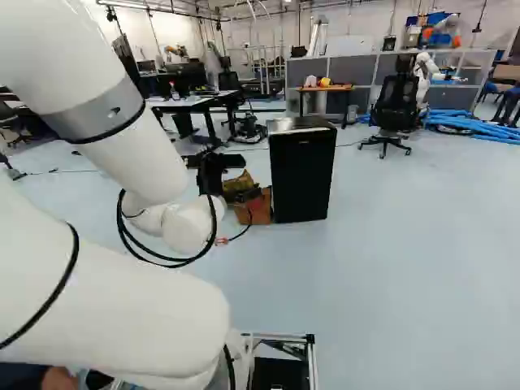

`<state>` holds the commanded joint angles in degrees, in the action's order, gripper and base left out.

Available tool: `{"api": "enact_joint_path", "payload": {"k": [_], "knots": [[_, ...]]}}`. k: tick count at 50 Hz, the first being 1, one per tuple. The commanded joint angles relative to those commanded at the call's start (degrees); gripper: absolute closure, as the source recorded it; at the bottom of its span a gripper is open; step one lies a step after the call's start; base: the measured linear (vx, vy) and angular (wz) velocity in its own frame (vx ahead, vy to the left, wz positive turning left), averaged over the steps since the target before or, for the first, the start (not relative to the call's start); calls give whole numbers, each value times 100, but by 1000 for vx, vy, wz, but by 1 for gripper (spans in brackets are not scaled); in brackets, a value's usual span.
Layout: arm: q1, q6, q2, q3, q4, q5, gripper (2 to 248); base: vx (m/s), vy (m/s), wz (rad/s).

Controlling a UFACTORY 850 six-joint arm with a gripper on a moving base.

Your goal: Grab a drink from the fridge

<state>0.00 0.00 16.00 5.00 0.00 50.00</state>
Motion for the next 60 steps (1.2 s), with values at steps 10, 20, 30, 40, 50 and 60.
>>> {"api": "enact_joint_path", "payload": {"k": [10,20,30,40,50,60], "knots": [[0,0,0,0,0,0,3,0,0,0],[0,0,0,0,0,0,3,25,-3,0],[0,0,0,0,0,0,3,53,-1,2],[0,0,0,0,0,0,3,73,-1,8],[0,0,0,0,0,0,3,85,-18,7],[0,0,0,0,0,0,3,90,-37,4]]}}
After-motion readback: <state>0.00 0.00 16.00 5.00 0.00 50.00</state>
